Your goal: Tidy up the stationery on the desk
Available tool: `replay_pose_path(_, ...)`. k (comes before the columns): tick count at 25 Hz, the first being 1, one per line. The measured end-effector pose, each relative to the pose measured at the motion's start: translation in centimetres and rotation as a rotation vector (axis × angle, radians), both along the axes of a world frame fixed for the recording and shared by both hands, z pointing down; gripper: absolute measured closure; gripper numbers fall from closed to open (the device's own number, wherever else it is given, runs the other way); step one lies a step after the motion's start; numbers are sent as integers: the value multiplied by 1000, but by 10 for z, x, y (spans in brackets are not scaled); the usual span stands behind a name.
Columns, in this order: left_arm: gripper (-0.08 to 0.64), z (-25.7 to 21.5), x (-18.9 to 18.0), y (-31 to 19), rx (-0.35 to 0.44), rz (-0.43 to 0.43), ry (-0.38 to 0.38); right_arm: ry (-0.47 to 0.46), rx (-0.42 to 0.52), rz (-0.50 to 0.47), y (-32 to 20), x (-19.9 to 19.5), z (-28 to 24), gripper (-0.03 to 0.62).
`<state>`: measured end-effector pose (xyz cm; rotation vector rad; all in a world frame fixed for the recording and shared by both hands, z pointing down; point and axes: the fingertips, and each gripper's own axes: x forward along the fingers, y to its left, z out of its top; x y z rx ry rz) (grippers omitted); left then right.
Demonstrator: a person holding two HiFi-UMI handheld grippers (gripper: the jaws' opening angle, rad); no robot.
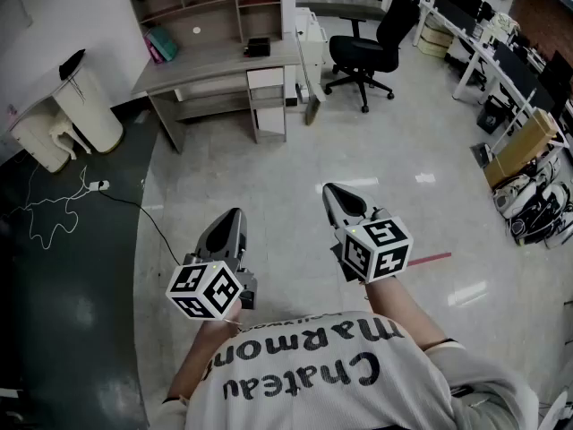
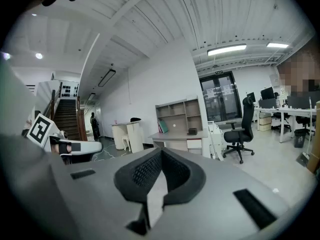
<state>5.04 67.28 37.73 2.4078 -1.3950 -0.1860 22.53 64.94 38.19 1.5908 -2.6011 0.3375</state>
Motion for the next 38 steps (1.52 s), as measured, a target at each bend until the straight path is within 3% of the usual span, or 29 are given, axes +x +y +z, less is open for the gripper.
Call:
replay_pose_path(9,545,9,-5,-3,-22,6,8,1,-32,-4,-5,-4,12,575)
replay_pose_path(23,545,16,-49,-17,-37,5,36,-62,-69,3,-15,-37,23,575)
replay_pose_path(28,545,21,-62,-18,-16,6,20,-48,-61,16,-16,-45,28,574)
replay_pose_path(38,545,37,-89,-17,-61,-11,64,-36,-106,-5,-21,-71,39,575)
